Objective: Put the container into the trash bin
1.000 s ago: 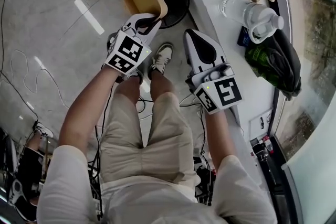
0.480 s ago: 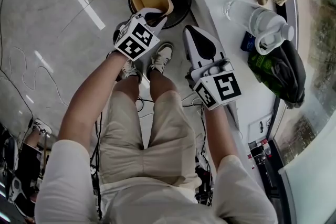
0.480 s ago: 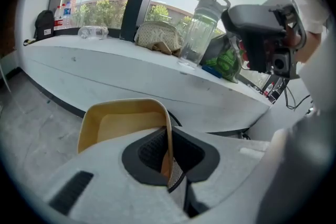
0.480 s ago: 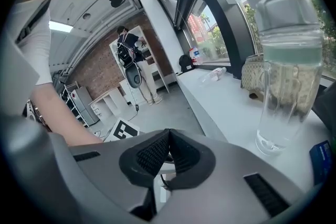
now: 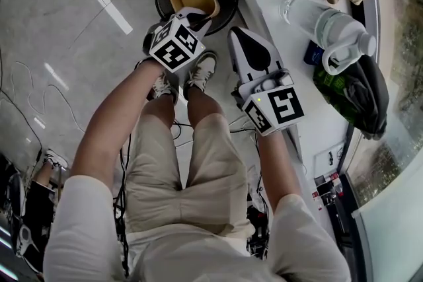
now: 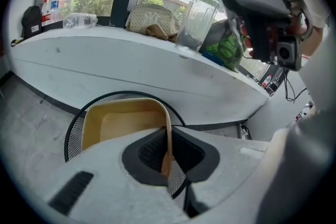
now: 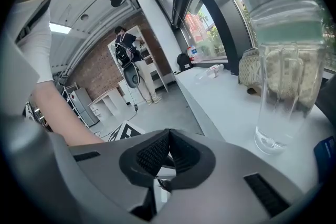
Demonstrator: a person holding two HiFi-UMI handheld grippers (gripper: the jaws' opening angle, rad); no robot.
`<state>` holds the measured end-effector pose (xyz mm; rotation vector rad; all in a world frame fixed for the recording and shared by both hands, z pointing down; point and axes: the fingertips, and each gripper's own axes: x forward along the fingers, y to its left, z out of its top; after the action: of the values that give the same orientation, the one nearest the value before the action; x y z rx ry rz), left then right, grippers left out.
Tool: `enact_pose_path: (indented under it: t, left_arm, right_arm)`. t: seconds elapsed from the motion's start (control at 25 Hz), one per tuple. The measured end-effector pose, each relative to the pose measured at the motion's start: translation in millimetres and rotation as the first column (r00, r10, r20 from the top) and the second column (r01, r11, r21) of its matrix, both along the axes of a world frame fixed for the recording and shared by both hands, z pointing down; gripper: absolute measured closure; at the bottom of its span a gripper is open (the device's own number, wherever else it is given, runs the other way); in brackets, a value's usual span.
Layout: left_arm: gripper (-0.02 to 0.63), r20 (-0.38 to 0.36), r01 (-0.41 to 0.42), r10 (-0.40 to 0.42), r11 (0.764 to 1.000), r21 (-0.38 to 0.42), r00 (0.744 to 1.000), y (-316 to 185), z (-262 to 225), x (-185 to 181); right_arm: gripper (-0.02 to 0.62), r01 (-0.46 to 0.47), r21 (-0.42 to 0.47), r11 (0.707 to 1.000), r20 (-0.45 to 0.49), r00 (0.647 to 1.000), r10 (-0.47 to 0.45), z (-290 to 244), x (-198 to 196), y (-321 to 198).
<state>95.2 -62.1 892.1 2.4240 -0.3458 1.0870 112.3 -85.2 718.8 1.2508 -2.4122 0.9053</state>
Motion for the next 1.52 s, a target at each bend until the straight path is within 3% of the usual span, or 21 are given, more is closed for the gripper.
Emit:
enact_pose_path:
  t: [0.16, 0.48, 0.76, 0.96, 1.24, 1.36, 1.52]
  left_arm:
    - [0.581, 0.058, -0.012, 0.013, 1.000, -0.013, 0.998, -9, 16, -3]
    - [0.583, 0.101, -0.053, 0.062, 0.995, -0.086, 0.993, -7, 45, 6]
    - [0.575, 0.059, -0.089, 0.097, 0.987, -0.135, 0.994, -4, 62, 18]
    - [0.569, 0.059, -0.137, 0.145, 0.983, -0.125, 0.988, 1, 70, 23]
    - [0.552, 0.041, -0.145, 0.153, 0.977, -0.155, 0.987, 3, 77, 29]
    - [0.500, 0.028, -0.140, 0.148, 0.970, -0.198, 0.989, 3, 78, 28]
    - [0.492, 0.018, -0.135, 0.141, 0.974, -0.183, 0.990, -2, 78, 27]
  right_arm:
    - [0.595, -0.007, 0.001, 1.000, 0.000, 1.000, 0.007, 5, 6, -3]
    - [0.595, -0.005, -0.012, 1.000, 0.003, 1.000, 0.005, 16, 8, -1]
    - [0.595, -0.022, -0.025, 0.999, -0.001, 1.000, 0.022, 30, 15, 2]
    - [0.595, -0.028, -0.034, 0.999, -0.005, 1.000, 0.027, 37, 14, 4]
    - [0.595, -0.041, -0.042, 0.998, 0.003, 0.999, 0.041, 44, 10, 3]
    - [0.595, -0.034, -0.045, 0.998, 0.004, 0.999, 0.035, 43, 5, 3]
    - [0.595, -0.029, -0.043, 0.999, -0.001, 1.000, 0.029, 43, 3, 1]
